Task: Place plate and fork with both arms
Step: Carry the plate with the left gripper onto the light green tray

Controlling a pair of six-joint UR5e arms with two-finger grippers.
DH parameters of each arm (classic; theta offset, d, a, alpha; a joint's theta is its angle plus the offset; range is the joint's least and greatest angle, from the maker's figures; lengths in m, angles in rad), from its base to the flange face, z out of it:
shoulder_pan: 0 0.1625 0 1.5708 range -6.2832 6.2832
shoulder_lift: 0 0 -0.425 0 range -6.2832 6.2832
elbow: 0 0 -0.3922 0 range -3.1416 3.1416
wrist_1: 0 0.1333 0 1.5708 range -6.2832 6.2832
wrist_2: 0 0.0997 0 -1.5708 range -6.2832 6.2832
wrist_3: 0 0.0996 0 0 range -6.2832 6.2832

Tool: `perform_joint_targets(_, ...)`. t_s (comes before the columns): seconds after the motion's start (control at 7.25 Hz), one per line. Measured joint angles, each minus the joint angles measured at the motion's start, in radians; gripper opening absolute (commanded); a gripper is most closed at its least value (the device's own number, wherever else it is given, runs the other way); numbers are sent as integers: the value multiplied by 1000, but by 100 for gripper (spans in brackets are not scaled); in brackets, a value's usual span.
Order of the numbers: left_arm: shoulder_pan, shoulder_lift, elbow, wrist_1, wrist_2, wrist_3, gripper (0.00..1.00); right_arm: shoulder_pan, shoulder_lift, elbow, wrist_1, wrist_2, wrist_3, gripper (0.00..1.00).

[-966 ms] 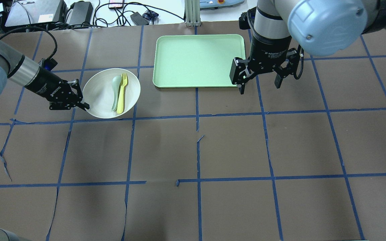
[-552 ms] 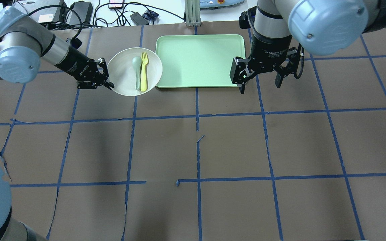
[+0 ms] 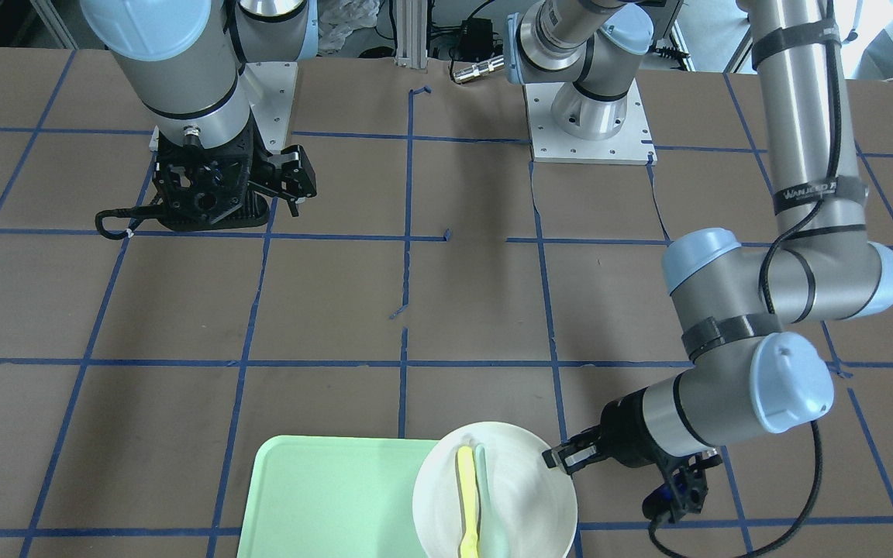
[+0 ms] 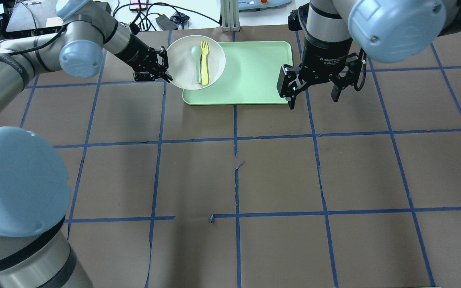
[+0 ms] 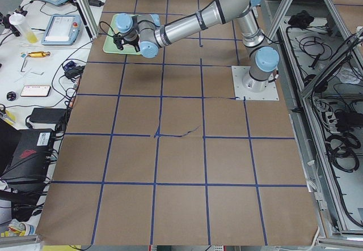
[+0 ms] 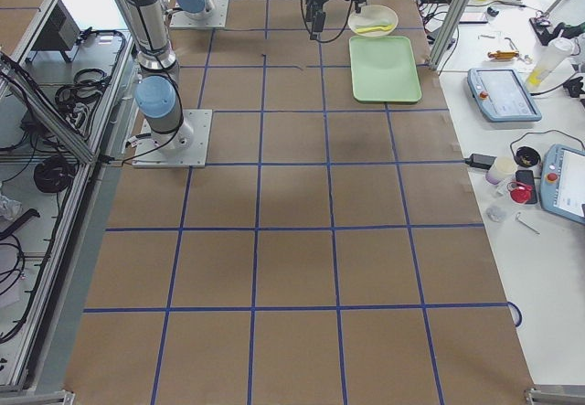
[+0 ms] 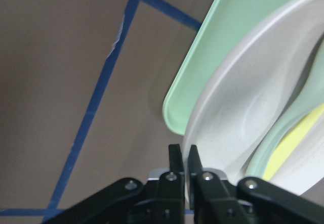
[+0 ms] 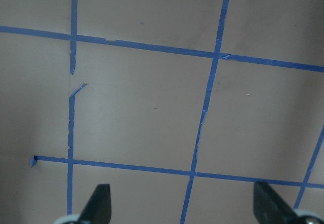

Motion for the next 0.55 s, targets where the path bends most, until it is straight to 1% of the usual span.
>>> perform_joint_targets(0.28, -67, -89, 96, 19, 4, -90, 0, 1, -5, -3, 4, -17, 0, 100)
perform_joint_targets(0.55, -115, -145, 148, 24, 11, -112, 0, 3, -5, -2, 5, -19, 3, 100)
